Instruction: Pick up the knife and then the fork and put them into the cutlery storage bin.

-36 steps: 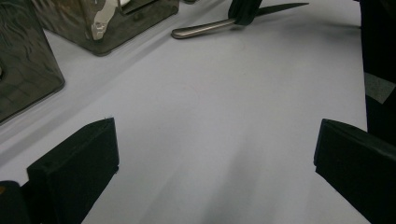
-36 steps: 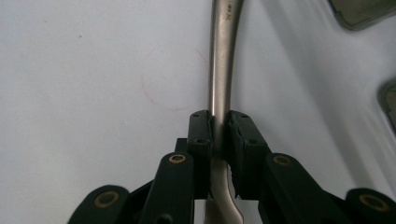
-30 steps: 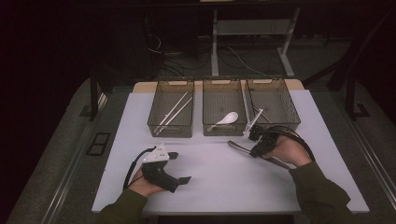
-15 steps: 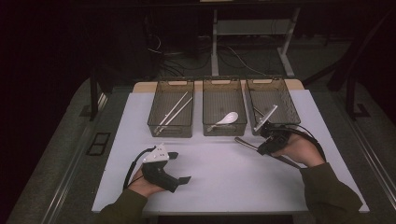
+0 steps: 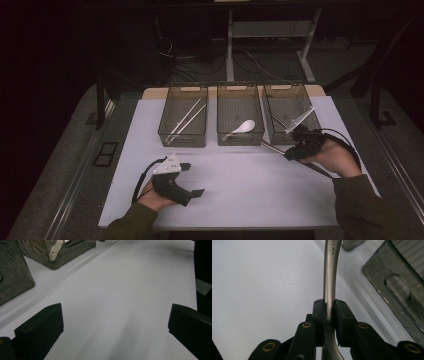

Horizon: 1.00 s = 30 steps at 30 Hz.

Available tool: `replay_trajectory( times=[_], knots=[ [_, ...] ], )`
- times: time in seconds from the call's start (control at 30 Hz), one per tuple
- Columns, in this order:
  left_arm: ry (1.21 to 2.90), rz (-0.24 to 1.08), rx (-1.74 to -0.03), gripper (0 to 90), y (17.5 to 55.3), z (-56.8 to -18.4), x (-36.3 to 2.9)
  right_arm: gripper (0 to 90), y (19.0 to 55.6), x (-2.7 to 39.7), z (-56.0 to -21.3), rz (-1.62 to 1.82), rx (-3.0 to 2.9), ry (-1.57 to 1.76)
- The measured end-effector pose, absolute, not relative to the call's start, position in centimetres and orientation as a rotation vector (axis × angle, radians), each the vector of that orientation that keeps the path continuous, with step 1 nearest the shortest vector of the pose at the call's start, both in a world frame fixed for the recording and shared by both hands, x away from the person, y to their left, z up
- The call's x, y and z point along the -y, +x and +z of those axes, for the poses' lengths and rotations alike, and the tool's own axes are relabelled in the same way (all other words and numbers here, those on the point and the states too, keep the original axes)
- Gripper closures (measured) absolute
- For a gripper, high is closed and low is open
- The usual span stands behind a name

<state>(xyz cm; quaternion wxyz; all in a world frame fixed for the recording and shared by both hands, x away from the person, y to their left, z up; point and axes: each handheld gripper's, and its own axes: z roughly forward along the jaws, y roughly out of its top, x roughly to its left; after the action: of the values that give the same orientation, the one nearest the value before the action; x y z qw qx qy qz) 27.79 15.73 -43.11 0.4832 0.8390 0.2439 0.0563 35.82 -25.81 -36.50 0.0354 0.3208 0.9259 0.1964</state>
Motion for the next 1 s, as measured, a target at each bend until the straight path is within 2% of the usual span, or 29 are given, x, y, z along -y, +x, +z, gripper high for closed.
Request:
replay_trajectory(
  times=[0.6,1.0],
  knots=[
    [2.041,0.134,-0.598,0.0,27.8,-43.2,-15.7,79.0,36.0,28.5,-34.8,0.672,-2.756,1.06],
    [2.038,0.136,-0.583,0.0,28.0,-43.2,-15.7,79.0,37.8,30.0,-33.6,0.669,-2.672,1.135]
  ],
)
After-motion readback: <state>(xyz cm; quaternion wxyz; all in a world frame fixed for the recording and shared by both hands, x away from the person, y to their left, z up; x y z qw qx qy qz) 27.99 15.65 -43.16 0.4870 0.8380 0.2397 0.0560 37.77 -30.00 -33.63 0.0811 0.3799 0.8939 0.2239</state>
